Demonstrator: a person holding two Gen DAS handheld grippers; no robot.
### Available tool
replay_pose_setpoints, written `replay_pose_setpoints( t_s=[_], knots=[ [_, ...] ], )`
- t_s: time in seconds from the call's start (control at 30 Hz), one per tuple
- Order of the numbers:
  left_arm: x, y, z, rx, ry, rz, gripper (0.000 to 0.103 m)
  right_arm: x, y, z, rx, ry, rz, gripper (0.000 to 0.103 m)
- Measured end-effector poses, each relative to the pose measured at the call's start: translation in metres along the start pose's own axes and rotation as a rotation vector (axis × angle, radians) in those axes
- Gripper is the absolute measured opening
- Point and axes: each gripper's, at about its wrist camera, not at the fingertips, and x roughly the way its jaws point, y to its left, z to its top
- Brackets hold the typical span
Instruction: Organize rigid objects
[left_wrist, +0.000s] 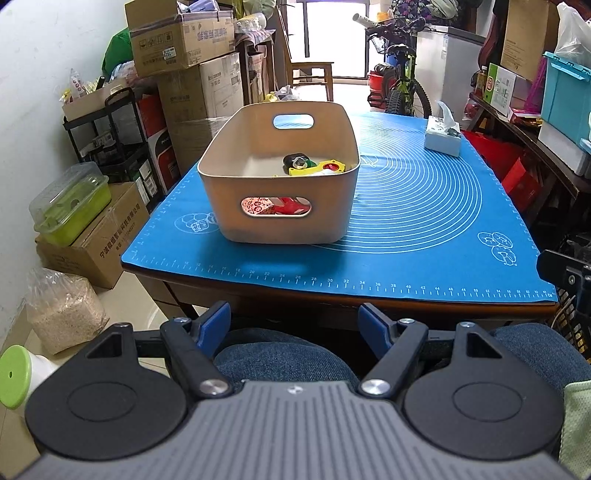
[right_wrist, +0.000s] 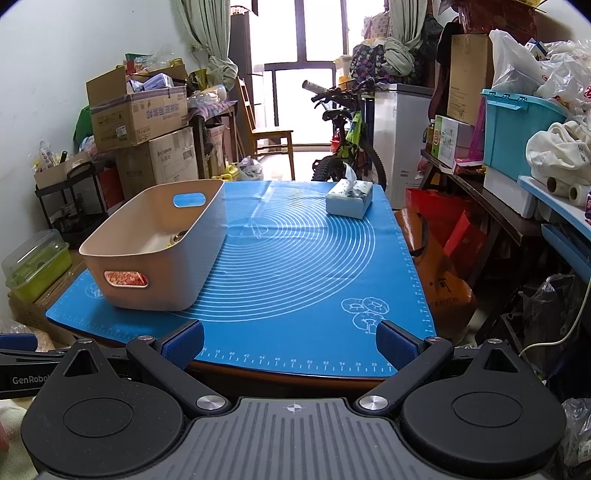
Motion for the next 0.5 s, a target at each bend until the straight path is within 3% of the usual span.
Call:
replay_pose_setpoints(
  t_s=[0.5],
  knots=[
    [0.0, -0.0002, -0.0001, 0.0, -0.001, 0.001, 0.077, 0.0002, -0.001, -0.0003, 0.001, 0.0, 0.001, 0.099]
  ],
)
